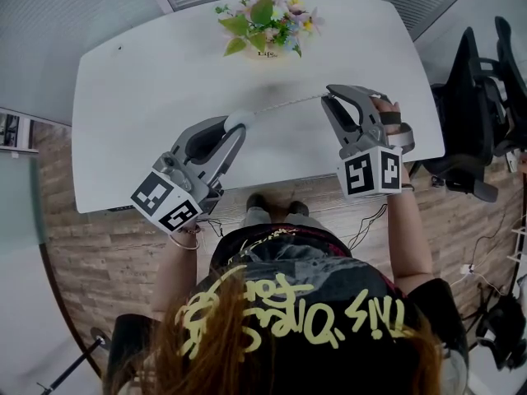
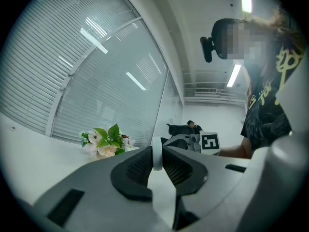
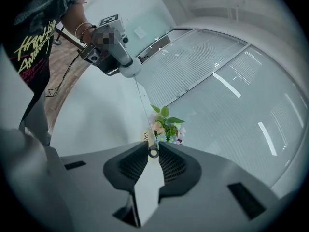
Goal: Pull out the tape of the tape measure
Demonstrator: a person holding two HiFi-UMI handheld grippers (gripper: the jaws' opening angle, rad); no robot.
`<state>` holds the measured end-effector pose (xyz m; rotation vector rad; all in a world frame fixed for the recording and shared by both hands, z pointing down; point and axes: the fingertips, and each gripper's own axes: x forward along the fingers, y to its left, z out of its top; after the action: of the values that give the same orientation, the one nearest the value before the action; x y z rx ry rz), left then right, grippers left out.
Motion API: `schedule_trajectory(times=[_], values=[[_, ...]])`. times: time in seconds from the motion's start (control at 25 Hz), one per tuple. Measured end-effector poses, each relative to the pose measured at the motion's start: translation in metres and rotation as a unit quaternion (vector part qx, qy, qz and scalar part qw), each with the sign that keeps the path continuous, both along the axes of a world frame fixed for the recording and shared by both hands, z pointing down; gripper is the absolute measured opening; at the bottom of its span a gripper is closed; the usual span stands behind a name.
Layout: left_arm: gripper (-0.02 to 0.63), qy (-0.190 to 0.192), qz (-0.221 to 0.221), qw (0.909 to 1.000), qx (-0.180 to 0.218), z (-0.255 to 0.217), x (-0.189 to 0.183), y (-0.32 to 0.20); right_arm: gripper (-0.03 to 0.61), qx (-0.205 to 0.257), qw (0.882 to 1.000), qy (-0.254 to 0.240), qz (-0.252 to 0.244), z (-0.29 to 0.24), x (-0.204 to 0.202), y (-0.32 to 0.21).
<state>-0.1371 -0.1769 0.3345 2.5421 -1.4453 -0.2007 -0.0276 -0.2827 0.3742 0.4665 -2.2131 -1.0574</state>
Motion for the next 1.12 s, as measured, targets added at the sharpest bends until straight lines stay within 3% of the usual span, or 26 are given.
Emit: schedule_trajectory(times=[1.12], values=[[0.06,-0.053,-0.04,0.9972,0.036,-0.013,-0.031,0.01,0.071,0.034,0.998,-0.023,0.047,-0.015,0.021,-0.027]])
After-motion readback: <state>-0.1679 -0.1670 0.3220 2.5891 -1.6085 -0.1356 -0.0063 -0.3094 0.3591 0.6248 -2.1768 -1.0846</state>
